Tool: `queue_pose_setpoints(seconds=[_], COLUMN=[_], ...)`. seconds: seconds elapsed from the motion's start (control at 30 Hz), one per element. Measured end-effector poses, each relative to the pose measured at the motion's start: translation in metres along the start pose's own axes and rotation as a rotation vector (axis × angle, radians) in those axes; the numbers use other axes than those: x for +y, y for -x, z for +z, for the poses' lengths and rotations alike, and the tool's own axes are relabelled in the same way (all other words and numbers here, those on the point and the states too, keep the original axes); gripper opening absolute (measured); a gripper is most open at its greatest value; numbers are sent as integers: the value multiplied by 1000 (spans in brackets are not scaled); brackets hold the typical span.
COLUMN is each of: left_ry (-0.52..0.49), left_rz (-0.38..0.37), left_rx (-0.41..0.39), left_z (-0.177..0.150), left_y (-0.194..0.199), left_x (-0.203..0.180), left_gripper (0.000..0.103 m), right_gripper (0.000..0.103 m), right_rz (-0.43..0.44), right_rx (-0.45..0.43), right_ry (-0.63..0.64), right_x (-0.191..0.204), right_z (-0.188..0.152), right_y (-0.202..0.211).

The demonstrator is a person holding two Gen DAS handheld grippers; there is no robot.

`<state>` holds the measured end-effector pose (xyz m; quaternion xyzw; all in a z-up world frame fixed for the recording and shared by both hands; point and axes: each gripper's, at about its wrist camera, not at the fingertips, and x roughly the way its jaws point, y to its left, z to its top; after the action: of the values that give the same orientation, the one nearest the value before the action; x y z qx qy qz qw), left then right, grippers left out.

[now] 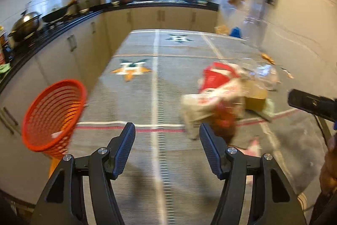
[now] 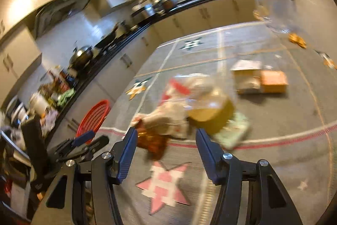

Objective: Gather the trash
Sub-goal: 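Grasp the brown snack wrapper with the left tool while the right tool grasps the clear plastic cup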

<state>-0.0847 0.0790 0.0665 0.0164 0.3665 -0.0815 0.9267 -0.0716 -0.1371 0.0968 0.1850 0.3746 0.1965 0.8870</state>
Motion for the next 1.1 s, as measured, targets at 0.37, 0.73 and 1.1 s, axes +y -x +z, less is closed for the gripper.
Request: queue_pose_setpoints(seconds=[0.37,0.73,1.1], left_ry=[-49,-48,-75], left_rz=[-66,-82,-86], left_rx=[79,116,86], left_z=[5,8,1], left_y=[-41,-70,-60], left_x=[-56,-70,-69], left_gripper=[68,36,36], right_gripper=[62,63,45], right_rz=[-10,51,27], right_rx=[-47,-5,21], right_ry=[-147,-287,-210], right_x=[-50,-68,-51], right_z=[11,40,36], right_y=[10,-34,-46])
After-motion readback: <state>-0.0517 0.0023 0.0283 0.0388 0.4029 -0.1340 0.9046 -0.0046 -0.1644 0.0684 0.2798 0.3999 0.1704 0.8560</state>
